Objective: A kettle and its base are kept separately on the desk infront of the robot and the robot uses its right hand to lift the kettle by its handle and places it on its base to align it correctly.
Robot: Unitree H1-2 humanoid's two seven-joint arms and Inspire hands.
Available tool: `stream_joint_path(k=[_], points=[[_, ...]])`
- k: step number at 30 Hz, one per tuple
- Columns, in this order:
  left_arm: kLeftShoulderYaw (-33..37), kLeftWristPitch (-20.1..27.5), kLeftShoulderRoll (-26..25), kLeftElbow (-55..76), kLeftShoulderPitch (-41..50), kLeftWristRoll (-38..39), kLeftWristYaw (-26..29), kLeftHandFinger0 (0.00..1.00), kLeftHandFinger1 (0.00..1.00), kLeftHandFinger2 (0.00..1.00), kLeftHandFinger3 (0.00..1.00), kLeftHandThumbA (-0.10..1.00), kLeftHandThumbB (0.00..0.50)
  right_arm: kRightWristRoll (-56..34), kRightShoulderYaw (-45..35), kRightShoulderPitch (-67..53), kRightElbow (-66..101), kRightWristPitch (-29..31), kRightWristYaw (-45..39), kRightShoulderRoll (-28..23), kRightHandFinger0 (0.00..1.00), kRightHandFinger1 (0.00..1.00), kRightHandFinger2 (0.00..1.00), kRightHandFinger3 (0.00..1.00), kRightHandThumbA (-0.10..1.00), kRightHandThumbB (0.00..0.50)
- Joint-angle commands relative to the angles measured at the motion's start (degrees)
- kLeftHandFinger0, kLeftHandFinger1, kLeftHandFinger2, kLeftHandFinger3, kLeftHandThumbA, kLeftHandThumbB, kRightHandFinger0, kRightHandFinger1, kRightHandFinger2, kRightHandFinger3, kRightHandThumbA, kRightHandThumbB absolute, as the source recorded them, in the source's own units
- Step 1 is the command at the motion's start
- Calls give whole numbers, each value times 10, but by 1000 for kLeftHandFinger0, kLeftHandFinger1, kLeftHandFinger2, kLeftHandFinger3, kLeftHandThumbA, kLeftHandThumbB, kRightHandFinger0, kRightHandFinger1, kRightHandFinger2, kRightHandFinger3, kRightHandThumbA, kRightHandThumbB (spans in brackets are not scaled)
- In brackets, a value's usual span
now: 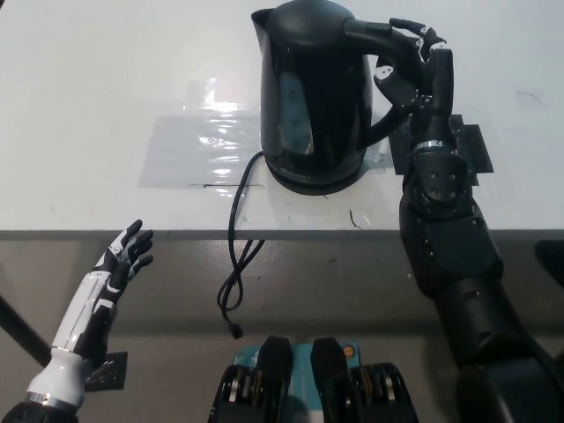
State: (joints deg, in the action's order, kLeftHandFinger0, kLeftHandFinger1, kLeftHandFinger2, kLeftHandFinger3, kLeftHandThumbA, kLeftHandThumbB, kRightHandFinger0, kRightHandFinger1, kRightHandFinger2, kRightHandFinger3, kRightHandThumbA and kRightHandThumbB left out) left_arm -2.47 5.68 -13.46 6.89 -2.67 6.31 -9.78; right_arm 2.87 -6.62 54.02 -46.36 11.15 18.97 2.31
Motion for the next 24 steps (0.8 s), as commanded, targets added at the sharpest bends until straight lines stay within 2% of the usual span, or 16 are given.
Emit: stream_joint_path(k=[1, 2, 3, 4, 5, 6, 7, 9, 12, 24], points=[[0, 9, -15, 6, -11, 2, -12, 1000, 1000, 1000, 1000, 942, 122, -23, 2, 42, 9, 6, -23, 15, 264, 518, 905, 938, 146, 196], [0, 9, -15, 7, -11, 1, -12, 1000, 1000, 1000, 1000, 942, 123, -29, 3, 38, 14, -3, -38, 13, 440, 719, 1000, 1000, 242, 252], [0, 10, -15, 6, -10, -1, -11, 1000, 1000, 1000, 1000, 947, 127, -32, 7, 35, 17, -9, -52, 10, 680, 927, 1000, 1000, 386, 326], [0, 11, -15, 6, -9, -3, -9, 1000, 1000, 1000, 1000, 948, 127, -38, 17, 26, 23, -19, -91, 1, 931, 1000, 1000, 1000, 495, 369], [0, 9, -14, 7, -8, 0, -10, 1000, 1000, 1000, 1000, 948, 129, -49, 20, 20, 25, -24, -121, -6, 1000, 1000, 1000, 1000, 565, 438], [-1, 6, -14, 8, -8, 2, -10, 1000, 1000, 1000, 1000, 946, 129, -59, 22, 17, 25, -28, -146, -12, 1000, 1000, 1000, 1000, 609, 487], [-1, 6, -13, 8, -9, 2, -10, 1000, 1000, 1000, 1000, 946, 128, -63, 23, 16, 24, -29, -154, -14, 1000, 1000, 1000, 1000, 622, 497], [-1, 6, -12, 8, -8, 2, -9, 1000, 1000, 1000, 1000, 937, 124, -73, 30, 9, 22, -32, -195, -27, 1000, 1000, 1000, 1000, 645, 500], [-1, 5, -12, 10, -8, -4, -5, 1000, 1000, 1000, 1000, 942, 134, -82, 28, 7, 16, -19, -214, -35, 1000, 1000, 1000, 1000, 627, 500], [1, 9, -13, 8, -8, -9, -7, 1000, 1000, 1000, 1000, 956, 117, -113, 21, -7, 36, -4, -252, -50, 1000, 1000, 1000, 1000, 675, 500]])
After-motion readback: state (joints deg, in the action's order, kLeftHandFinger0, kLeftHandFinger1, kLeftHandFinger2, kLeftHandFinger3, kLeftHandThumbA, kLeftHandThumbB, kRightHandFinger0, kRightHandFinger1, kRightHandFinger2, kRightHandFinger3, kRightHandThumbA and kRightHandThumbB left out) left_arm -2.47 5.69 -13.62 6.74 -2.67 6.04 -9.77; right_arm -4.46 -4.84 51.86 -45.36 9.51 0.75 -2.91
